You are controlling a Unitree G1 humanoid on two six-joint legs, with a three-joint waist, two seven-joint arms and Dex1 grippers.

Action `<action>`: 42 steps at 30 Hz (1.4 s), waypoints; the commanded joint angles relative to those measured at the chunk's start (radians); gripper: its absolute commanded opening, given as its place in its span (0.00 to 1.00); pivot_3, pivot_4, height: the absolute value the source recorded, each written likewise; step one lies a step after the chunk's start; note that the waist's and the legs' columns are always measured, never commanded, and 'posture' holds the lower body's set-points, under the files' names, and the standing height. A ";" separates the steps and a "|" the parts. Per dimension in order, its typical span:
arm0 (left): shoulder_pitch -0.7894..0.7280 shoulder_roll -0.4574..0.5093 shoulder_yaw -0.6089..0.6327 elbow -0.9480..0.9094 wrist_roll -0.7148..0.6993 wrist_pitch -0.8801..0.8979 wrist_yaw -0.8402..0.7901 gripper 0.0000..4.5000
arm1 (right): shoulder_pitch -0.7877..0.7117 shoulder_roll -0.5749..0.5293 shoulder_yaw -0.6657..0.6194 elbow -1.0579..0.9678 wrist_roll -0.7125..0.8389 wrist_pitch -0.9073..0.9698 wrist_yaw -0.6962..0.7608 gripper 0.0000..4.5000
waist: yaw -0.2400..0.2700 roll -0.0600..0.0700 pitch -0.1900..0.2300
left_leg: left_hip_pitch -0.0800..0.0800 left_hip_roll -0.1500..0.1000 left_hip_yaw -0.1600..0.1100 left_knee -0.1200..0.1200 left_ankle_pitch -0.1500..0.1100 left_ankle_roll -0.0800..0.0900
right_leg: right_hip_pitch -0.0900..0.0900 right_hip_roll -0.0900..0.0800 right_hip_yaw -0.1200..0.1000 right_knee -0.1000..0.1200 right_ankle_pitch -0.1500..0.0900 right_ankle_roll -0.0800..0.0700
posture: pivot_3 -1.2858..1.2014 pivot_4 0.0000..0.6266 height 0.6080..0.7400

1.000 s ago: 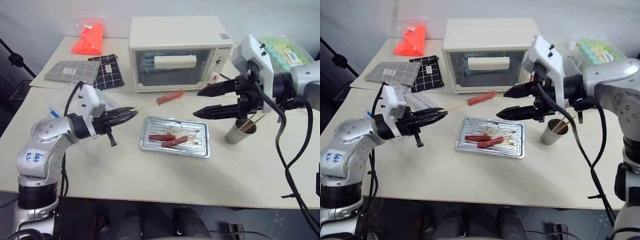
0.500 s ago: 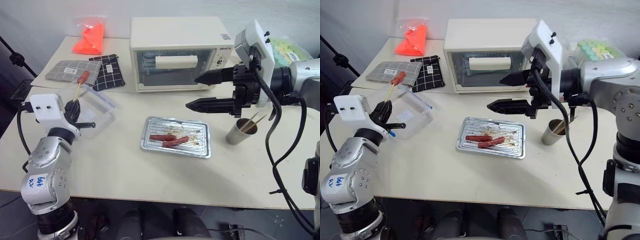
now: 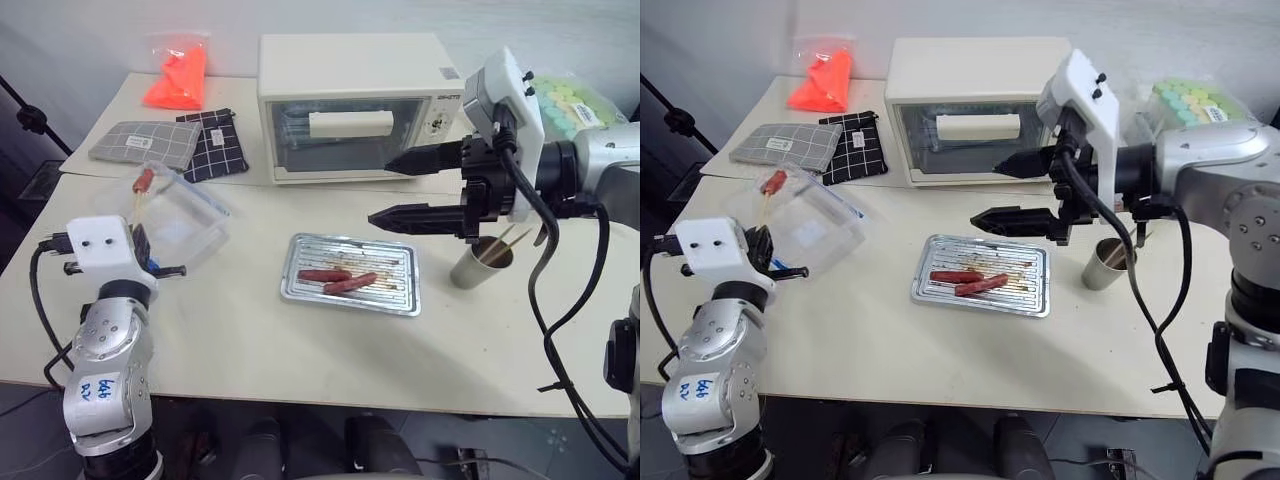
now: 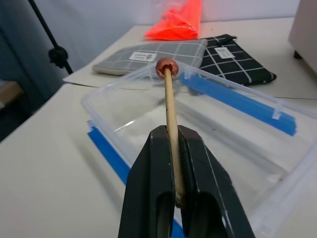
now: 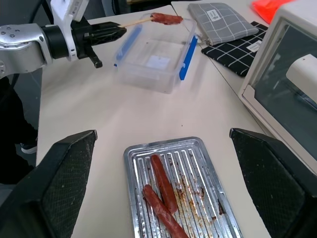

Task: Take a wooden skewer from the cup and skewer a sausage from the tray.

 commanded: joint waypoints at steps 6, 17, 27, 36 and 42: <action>-0.021 -0.062 0.019 0.060 -0.019 -0.041 0.001 0.00 | -0.029 -0.032 -0.026 -0.033 0.044 0.004 0.005 1.00 | 0.001 0.000 0.000 | 0.000 0.000 0.000 0.000 0.000 0.000 | 0.000 0.000 0.000 0.000 0.000 0.000 | 0.52 0.24 1.00; -0.161 -0.074 0.073 0.198 -0.093 -0.049 -0.024 0.19 | -0.050 -0.018 -0.021 -0.035 0.070 0.014 -0.021 1.00 | 0.000 0.000 0.000 | 0.000 0.000 0.000 0.000 0.000 0.000 | 0.000 0.000 -0.001 -0.001 0.000 0.000 | 0.52 0.24 1.00; -0.172 0.096 0.213 0.035 -0.238 0.101 -0.135 0.43 | -0.027 -0.019 -0.025 -0.030 0.082 0.003 -0.037 1.00 | -0.001 -0.001 0.000 | 0.000 0.000 0.000 -0.001 0.000 0.000 | 0.000 0.000 -0.001 -0.001 0.000 0.000 | 0.52 0.24 1.00; 0.077 0.585 0.606 0.230 -0.432 0.206 -0.646 0.43 | 0.034 -0.073 0.014 0.034 0.018 -0.103 0.084 1.00 | -0.019 -0.004 0.002 | 0.001 0.001 0.000 -0.002 0.000 -0.001 | 0.000 0.001 -0.001 -0.002 -0.001 -0.001 | 0.52 0.24 1.00; 0.212 0.657 0.746 0.311 -0.457 0.155 -0.775 0.43 | 0.024 -0.059 0.038 0.094 -0.028 -0.176 0.133 1.00 | -0.026 -0.003 0.002 | 0.003 -0.002 -0.001 -0.009 0.000 -0.002 | 0.000 -0.006 -0.003 -0.004 -0.002 -0.004 | 0.52 0.24 1.00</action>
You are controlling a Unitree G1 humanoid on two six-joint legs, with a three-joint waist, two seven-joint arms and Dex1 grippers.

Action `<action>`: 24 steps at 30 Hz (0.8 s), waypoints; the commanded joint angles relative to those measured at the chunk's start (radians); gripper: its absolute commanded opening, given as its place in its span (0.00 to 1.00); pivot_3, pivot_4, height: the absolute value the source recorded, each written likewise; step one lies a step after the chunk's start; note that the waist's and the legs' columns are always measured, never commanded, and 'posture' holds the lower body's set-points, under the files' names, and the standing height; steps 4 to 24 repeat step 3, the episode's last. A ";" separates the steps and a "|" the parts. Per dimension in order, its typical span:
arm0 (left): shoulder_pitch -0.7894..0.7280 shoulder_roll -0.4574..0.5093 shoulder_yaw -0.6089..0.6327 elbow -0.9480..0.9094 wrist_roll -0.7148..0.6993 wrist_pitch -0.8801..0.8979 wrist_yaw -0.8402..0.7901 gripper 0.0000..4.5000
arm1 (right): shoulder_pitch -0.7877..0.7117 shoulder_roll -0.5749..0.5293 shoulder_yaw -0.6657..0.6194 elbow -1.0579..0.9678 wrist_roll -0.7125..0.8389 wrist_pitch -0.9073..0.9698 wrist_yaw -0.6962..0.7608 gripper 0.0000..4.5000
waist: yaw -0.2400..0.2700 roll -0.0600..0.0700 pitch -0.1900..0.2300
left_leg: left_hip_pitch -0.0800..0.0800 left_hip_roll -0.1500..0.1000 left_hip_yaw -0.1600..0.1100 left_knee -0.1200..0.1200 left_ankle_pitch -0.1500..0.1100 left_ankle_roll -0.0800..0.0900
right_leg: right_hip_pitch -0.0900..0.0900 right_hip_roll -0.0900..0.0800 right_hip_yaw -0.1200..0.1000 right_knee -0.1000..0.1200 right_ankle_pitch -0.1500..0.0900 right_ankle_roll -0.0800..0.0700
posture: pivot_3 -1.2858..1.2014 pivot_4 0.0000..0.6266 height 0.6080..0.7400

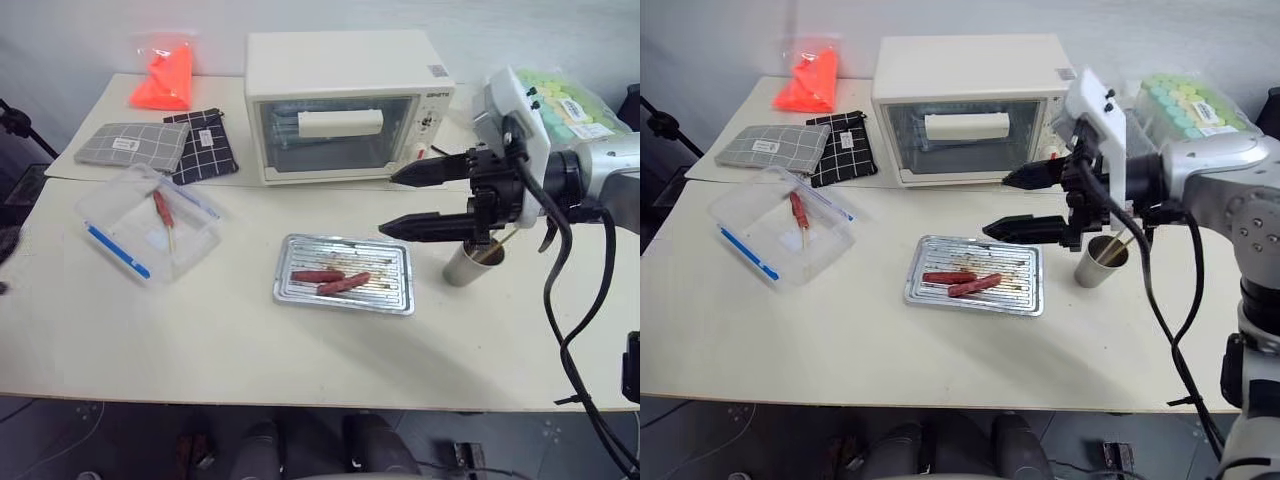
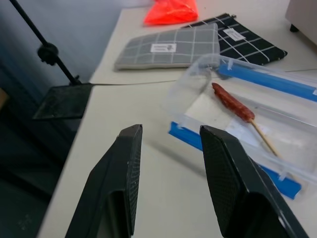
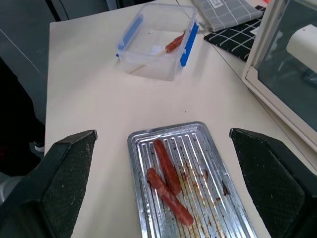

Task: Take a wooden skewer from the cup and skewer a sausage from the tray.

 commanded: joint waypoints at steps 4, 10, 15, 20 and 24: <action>0.024 0.004 0.066 -0.016 -0.040 -0.024 -0.047 0.43 | -0.013 0.008 0.005 0.011 -0.035 -0.070 0.042 1.00 | 0.003 -0.001 0.000 | 0.000 -0.002 -0.002 -0.004 0.001 0.001 | 0.000 -0.003 -0.002 -0.001 0.000 0.000 | 0.52 0.24 1.00; 0.024 0.004 0.066 -0.016 -0.040 -0.024 -0.047 0.43 | -0.013 0.008 0.005 0.011 -0.035 -0.070 0.042 1.00 | 0.003 -0.001 0.000 | 0.000 -0.002 -0.002 -0.004 0.001 0.001 | 0.000 -0.003 -0.002 -0.001 0.000 0.000 | 0.52 0.24 1.00; 0.024 0.004 0.066 -0.016 -0.040 -0.024 -0.047 0.43 | -0.013 0.008 0.005 0.011 -0.035 -0.070 0.042 1.00 | 0.003 -0.001 0.000 | 0.000 -0.002 -0.002 -0.004 0.001 0.001 | 0.000 -0.003 -0.002 -0.001 0.000 0.000 | 0.52 0.24 1.00; 0.024 0.004 0.066 -0.016 -0.040 -0.024 -0.047 0.43 | -0.013 0.008 0.005 0.011 -0.035 -0.070 0.042 1.00 | 0.003 -0.001 0.000 | 0.000 -0.002 -0.002 -0.004 0.001 0.001 | 0.000 -0.003 -0.002 -0.001 0.000 0.000 | 0.52 0.24 1.00; 0.024 0.004 0.066 -0.016 -0.040 -0.024 -0.047 0.43 | -0.013 0.008 0.005 0.011 -0.035 -0.070 0.042 1.00 | 0.003 -0.001 0.000 | 0.000 -0.002 -0.002 -0.004 0.001 0.001 | 0.000 -0.003 -0.002 -0.001 0.000 0.000 | 0.52 0.24 1.00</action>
